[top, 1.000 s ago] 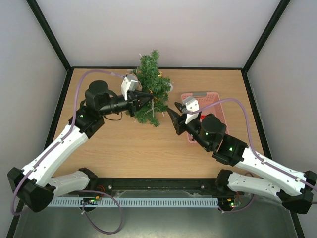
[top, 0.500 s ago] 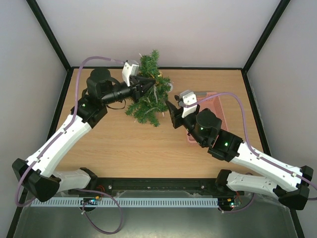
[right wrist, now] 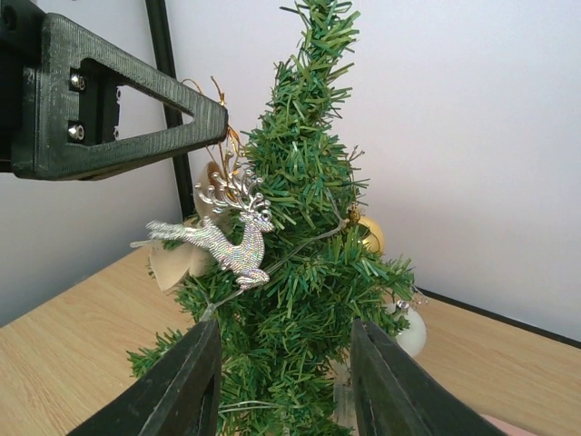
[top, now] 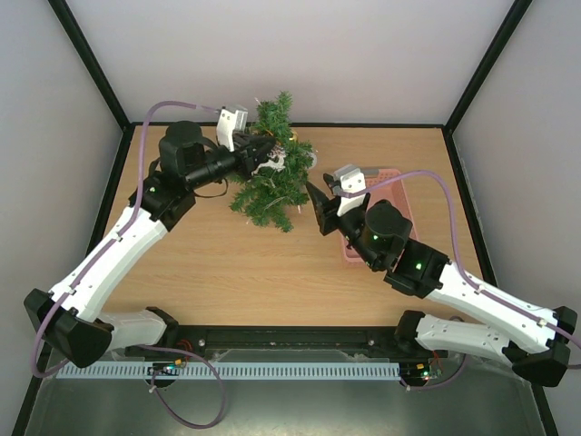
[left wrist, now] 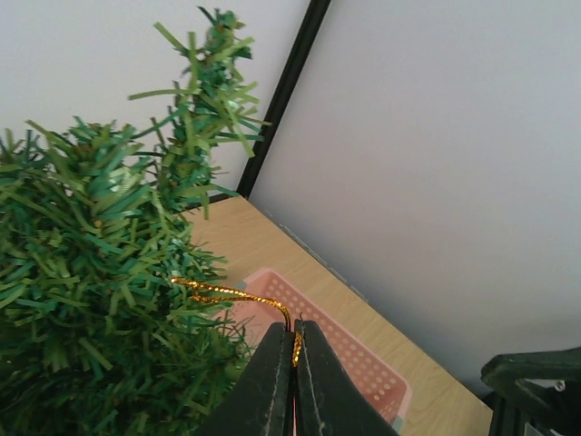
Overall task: Decorate the small christmas tree
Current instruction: Hang the decoration item on the Christmas tree.
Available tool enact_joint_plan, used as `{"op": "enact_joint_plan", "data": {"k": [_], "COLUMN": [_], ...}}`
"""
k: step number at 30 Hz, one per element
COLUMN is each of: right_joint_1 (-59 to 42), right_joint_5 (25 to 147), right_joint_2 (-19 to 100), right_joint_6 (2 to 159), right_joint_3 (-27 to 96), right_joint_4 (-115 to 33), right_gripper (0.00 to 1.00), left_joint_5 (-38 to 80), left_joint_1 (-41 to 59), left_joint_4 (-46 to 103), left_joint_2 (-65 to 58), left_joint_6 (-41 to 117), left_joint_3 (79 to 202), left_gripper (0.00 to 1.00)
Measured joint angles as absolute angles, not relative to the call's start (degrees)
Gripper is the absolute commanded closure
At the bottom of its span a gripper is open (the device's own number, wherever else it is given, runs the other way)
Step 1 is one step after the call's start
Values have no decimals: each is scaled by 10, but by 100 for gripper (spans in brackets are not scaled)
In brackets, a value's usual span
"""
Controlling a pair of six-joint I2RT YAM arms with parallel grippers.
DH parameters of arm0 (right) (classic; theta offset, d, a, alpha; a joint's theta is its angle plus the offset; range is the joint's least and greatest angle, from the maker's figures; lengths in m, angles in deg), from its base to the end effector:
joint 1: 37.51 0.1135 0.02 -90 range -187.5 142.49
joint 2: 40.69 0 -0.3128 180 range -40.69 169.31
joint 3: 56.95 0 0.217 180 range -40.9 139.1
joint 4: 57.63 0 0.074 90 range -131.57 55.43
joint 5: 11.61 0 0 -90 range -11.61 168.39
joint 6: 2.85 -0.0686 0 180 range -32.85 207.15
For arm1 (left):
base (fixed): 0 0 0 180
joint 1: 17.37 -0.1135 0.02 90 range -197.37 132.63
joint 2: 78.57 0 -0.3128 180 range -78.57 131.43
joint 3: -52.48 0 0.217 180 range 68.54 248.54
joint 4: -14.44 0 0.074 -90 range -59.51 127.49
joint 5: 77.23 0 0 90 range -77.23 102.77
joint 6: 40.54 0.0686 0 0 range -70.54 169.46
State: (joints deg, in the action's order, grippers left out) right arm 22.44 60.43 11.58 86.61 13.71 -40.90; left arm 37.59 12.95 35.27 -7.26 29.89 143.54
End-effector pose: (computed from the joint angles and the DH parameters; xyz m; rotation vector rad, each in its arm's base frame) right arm 0.1053 0.1398 0.4334 -0.5502 1.4743 0.5933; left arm 0.2101 -0.1562 0.4806 0.5081 1.6056 -1.0097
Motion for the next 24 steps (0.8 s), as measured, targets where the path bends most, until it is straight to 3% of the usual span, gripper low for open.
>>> {"op": "enact_joint_plan", "data": {"k": [12,24], "right_joint_1": [221,153], "right_joint_5": [611,742], "right_joint_2": [144,253], "right_joint_6": [870,882], "right_joint_3": [148,237], "right_joint_4": [-419,-445], "right_gripper": [61,59], "left_joint_5": [368,383], "left_joint_1": [116,116], "left_joint_4": [348,334], "left_joint_2": [-68,-66], "left_joint_6": [278,265], "left_joint_3": [1435,1424], "left_gripper": [98,98]}}
